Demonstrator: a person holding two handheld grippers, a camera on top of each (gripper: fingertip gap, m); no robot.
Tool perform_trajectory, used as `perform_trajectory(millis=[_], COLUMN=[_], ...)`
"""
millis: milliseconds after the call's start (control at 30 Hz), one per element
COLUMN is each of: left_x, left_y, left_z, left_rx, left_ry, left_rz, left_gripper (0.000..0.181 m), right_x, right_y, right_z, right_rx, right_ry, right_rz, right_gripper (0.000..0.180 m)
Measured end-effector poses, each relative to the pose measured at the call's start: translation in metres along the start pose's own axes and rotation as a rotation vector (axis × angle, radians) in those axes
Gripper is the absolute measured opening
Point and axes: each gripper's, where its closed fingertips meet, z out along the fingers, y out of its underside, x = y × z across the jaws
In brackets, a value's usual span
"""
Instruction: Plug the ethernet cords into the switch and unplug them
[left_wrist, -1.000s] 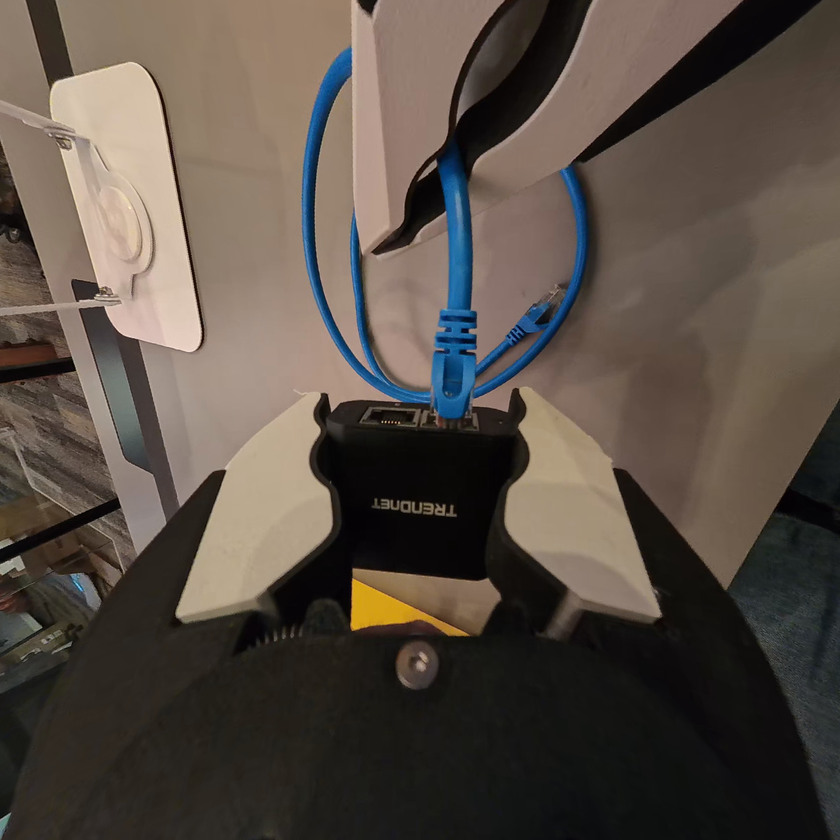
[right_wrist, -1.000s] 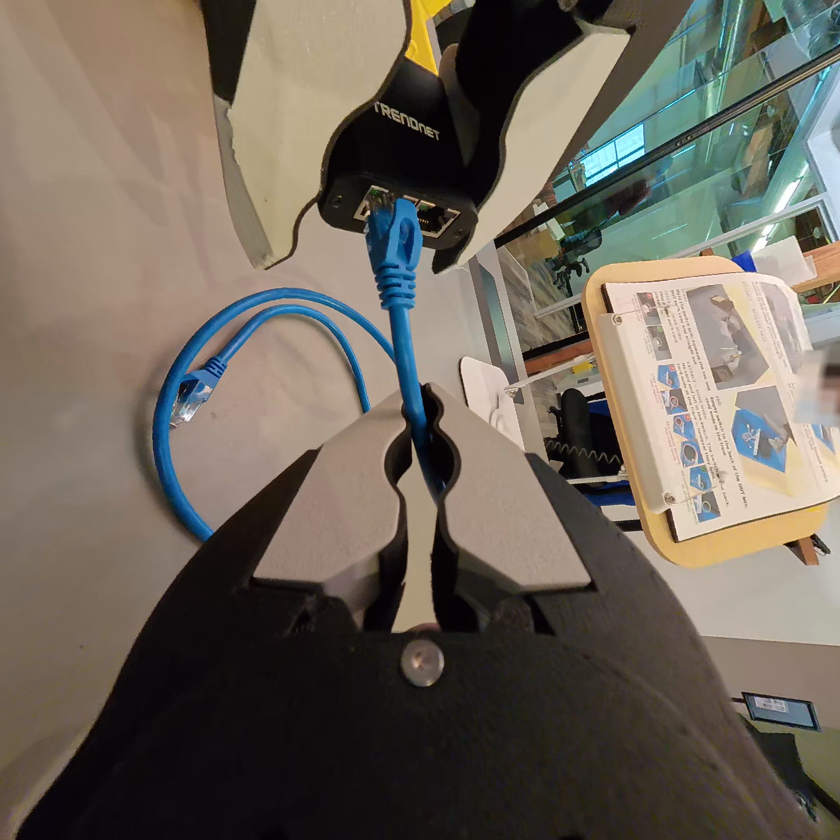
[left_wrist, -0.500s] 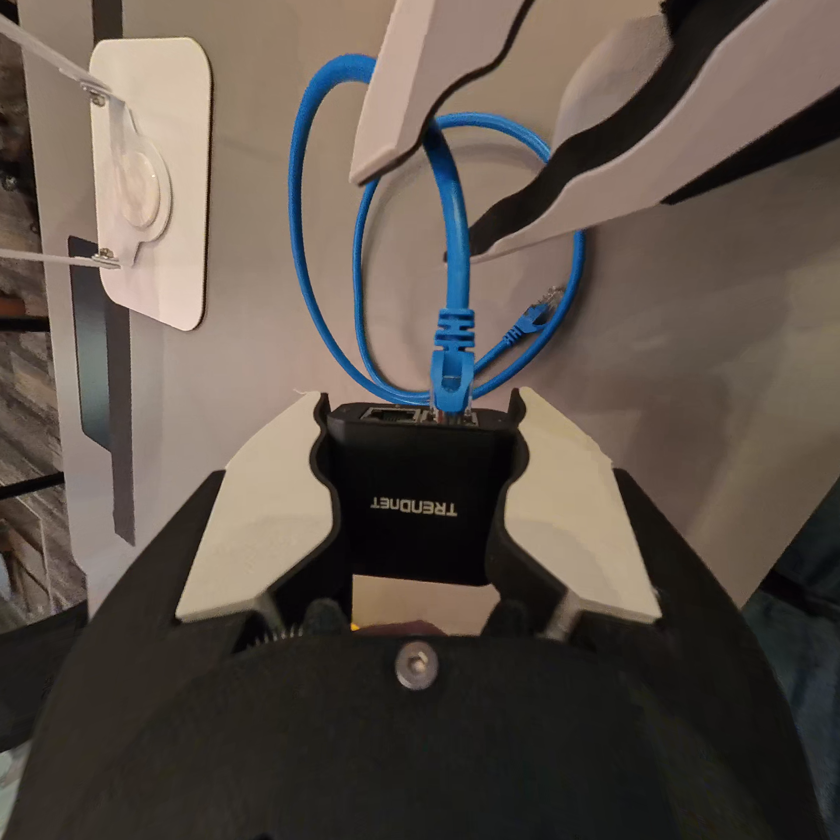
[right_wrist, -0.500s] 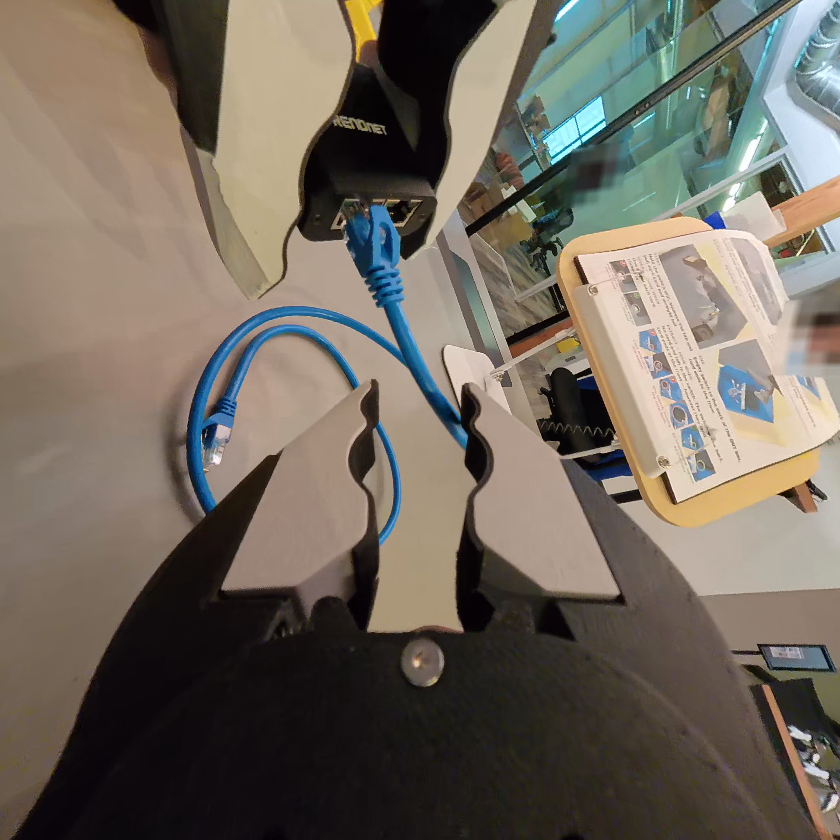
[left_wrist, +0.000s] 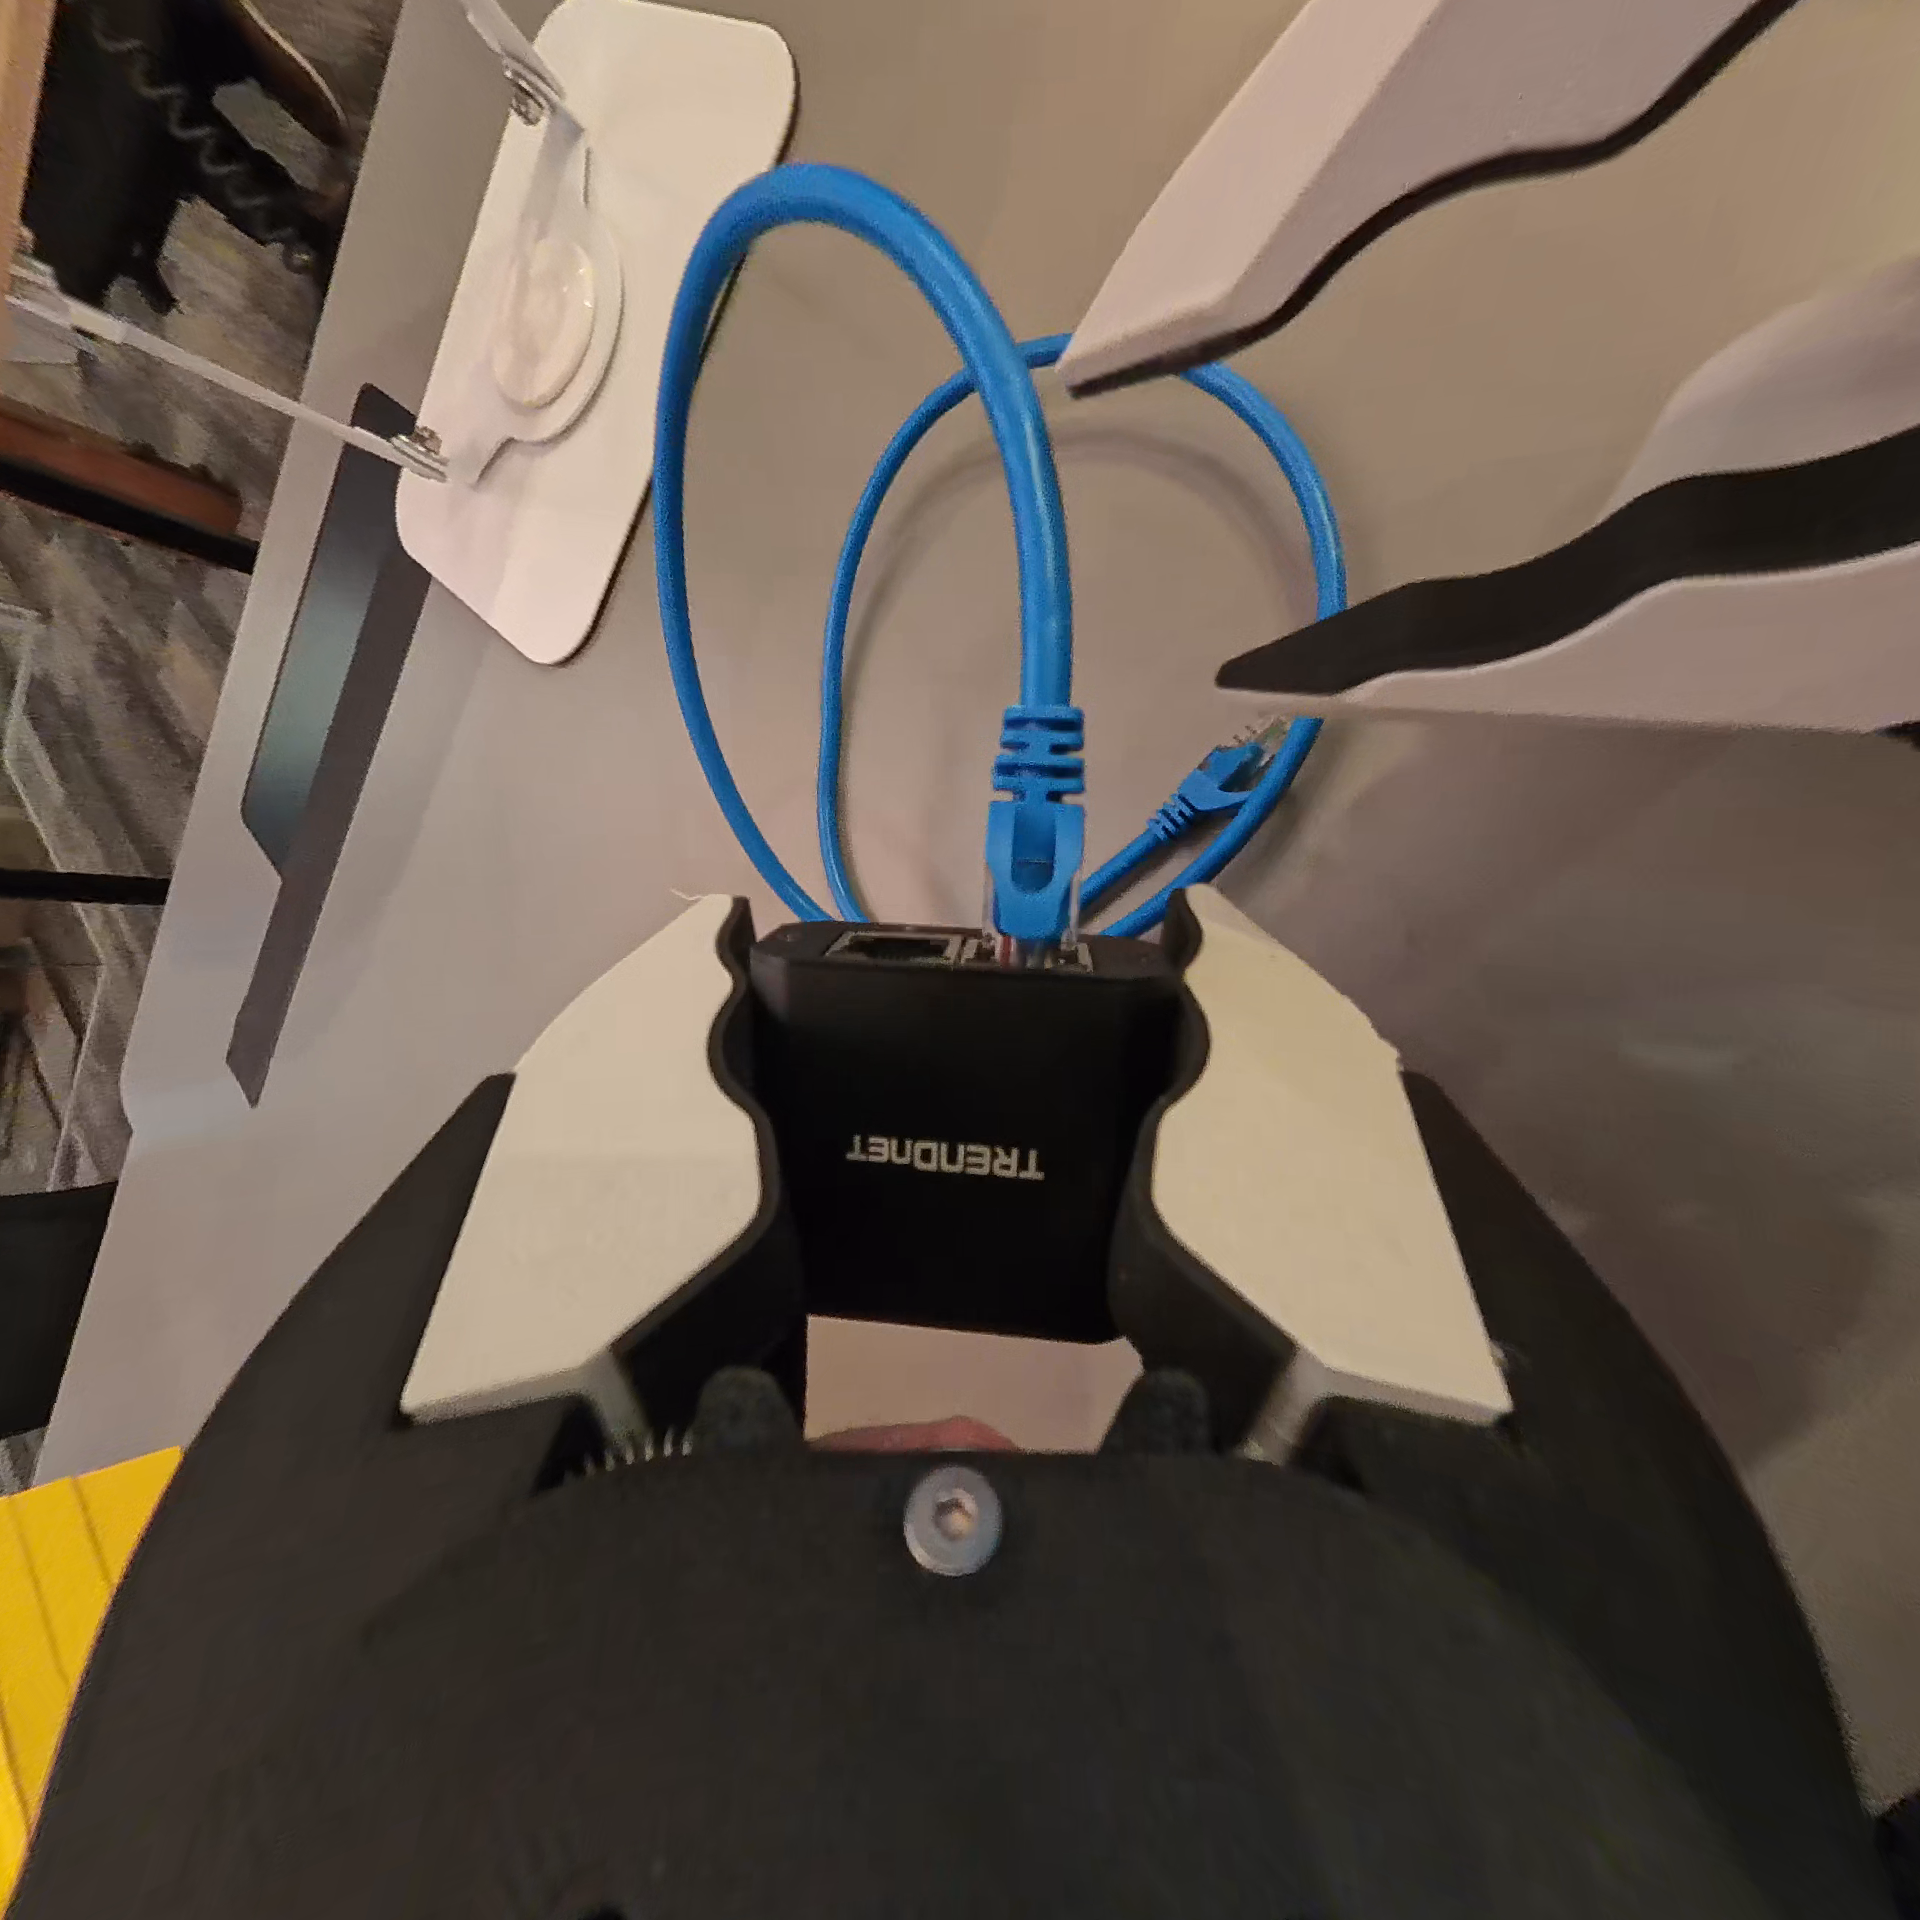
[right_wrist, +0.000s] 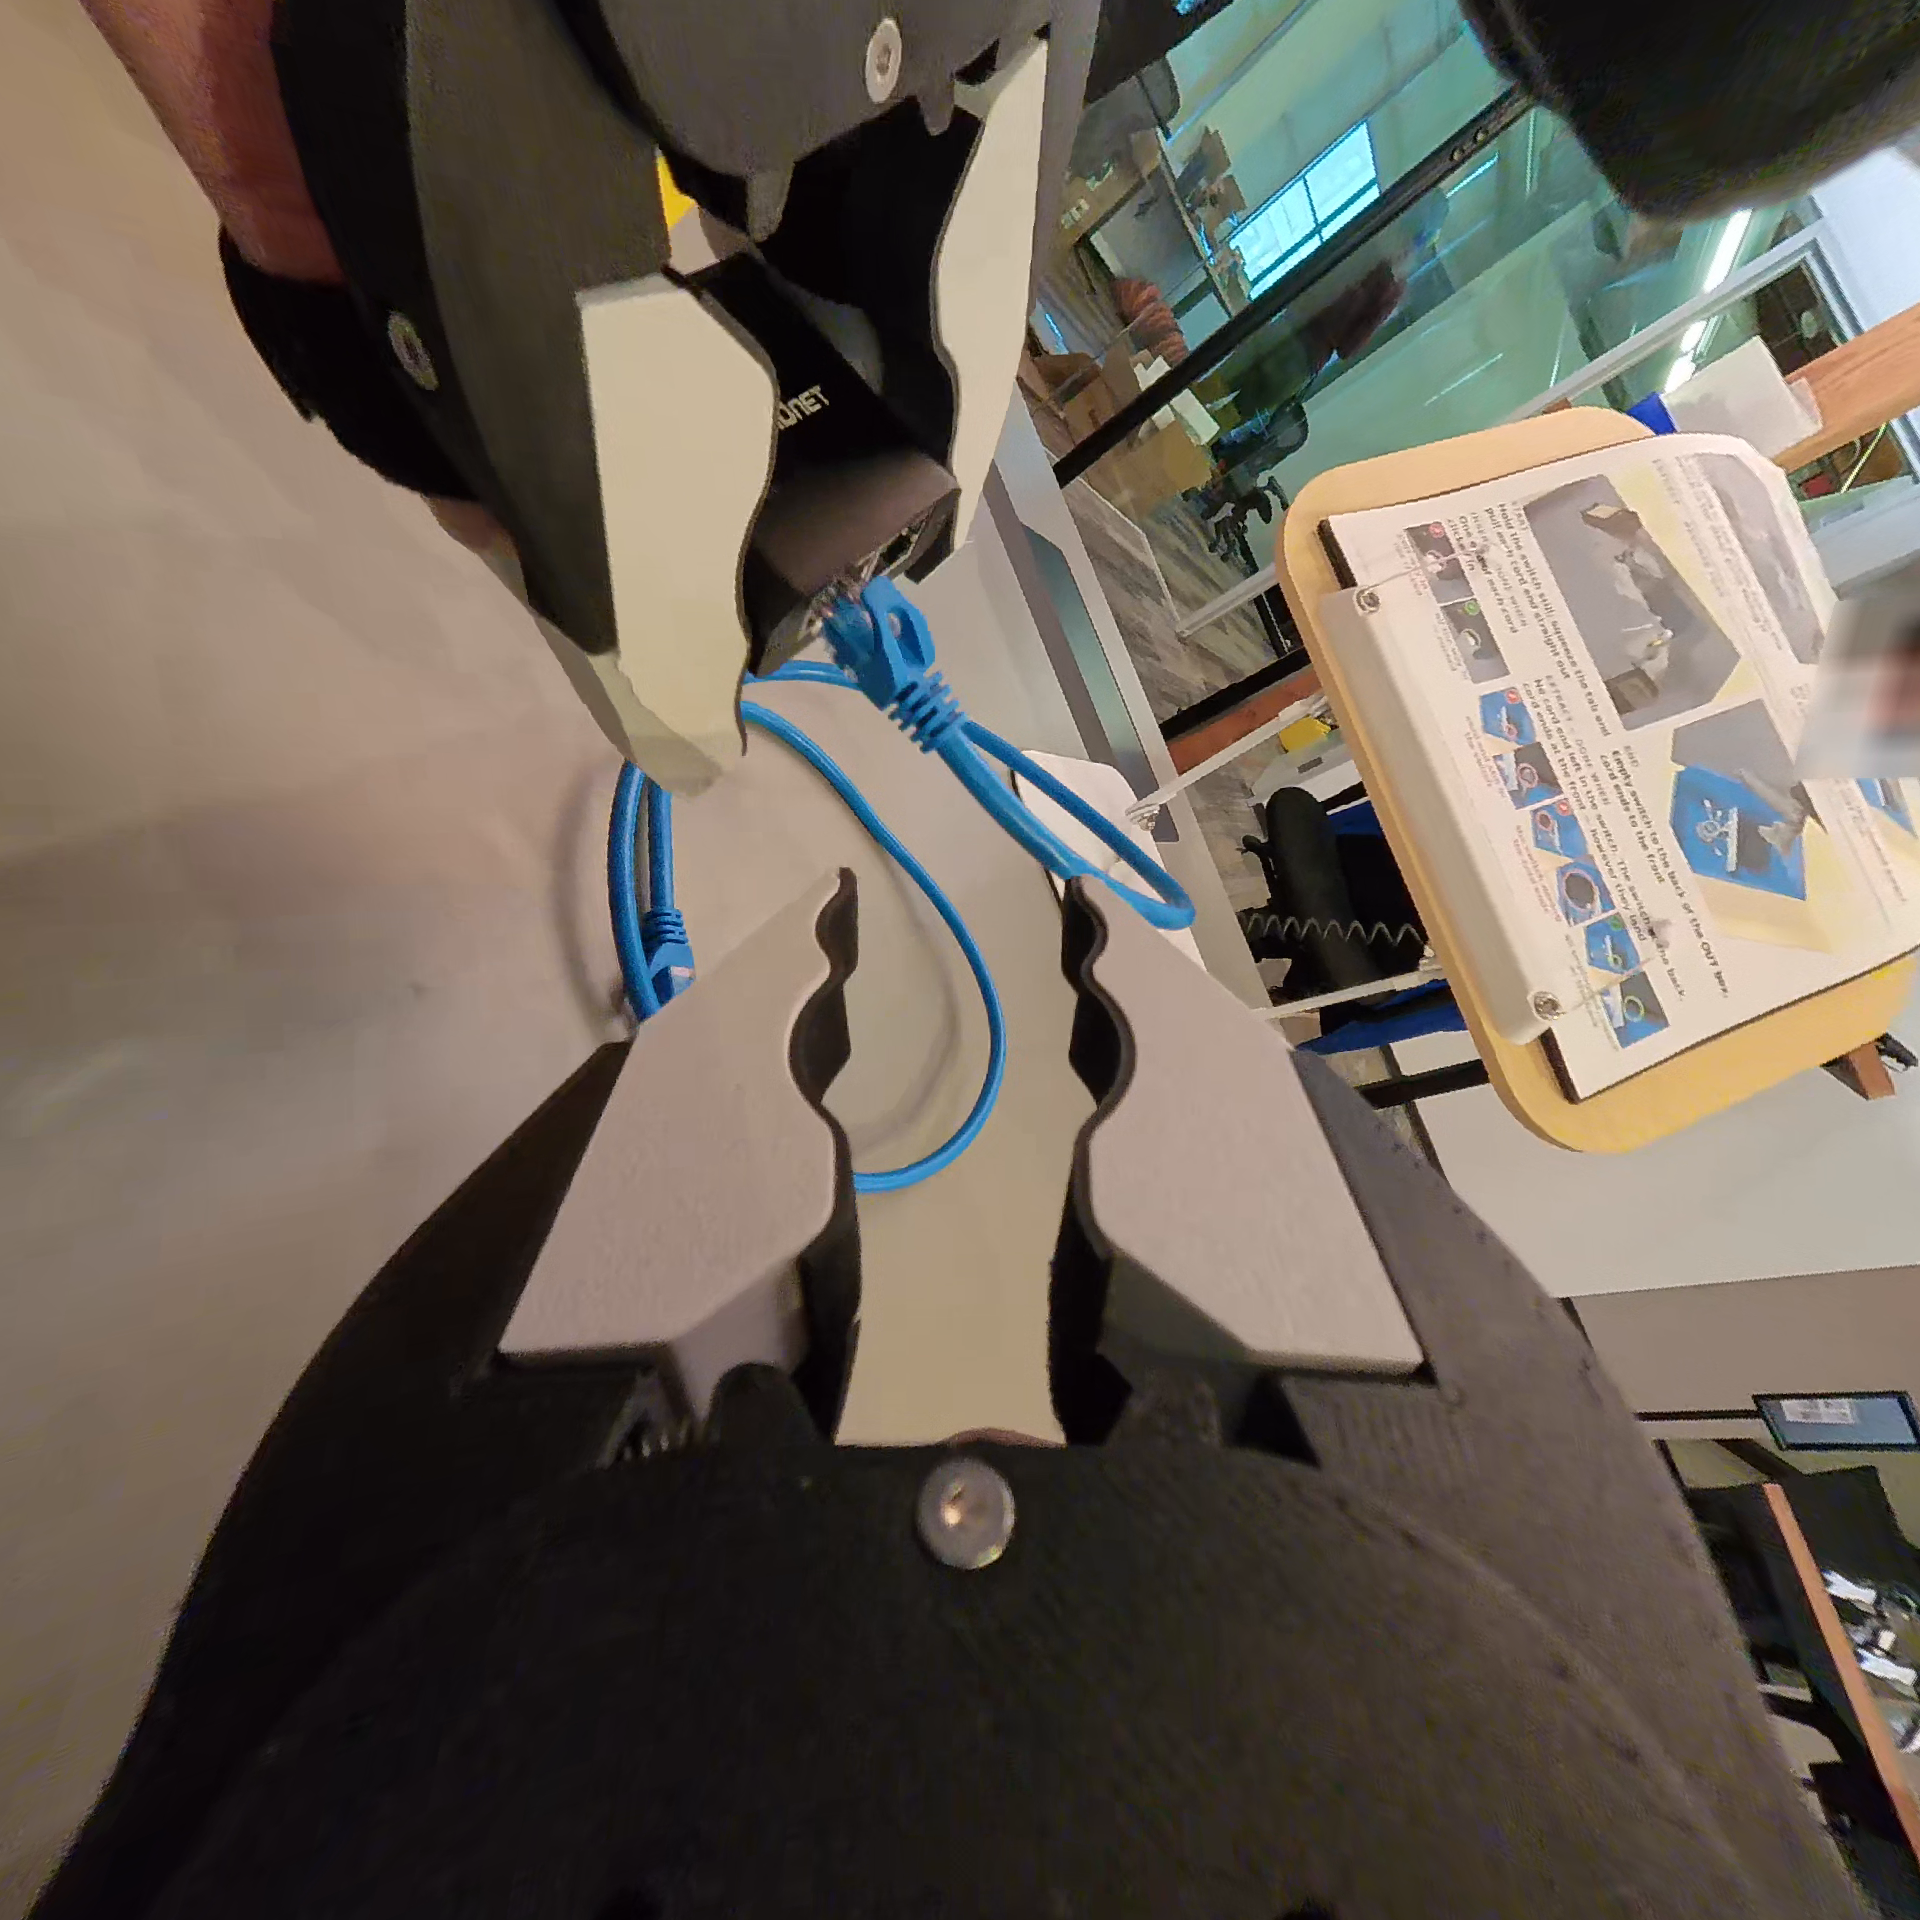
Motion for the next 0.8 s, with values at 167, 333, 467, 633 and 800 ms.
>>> perform_trajectory(millis=[167, 333, 467, 633, 800], left_x=[0.001, -0.001, -0.002, -0.002, -0.003], left_y=[-0.006, -0.007, -0.007, -0.011, -0.012], left_z=[0.003, 0.006, 0.008, 0.011, 0.012], left_rx=[0.021, 0.033, 0.040, 0.055, 0.071], left_ry=[-0.036, -0.063, -0.075, -0.068, -0.064], left_rz=[-0.009, -0.016, -0.023, -0.040, -0.068], left_gripper=[0.074, 0.074, 0.074, 0.074, 0.074], right_x=[0.002, 0.003, 0.004, 0.005, 0.007], right_y=[-0.001, 0.000, 0.001, 0.003, 0.004], right_z=[0.002, 0.004, 0.003, 0.002, 0.001], right_rx=[0.006, 0.007, 0.009, 0.010, 0.009], right_ry=[0.008, 0.011, 0.013, 0.014, 0.018], right_rz=[0.005, 0.002, 0.008, 0.013, 0.018], right_gripper=[0.038, 0.037, 0.036, 0.037, 0.036])
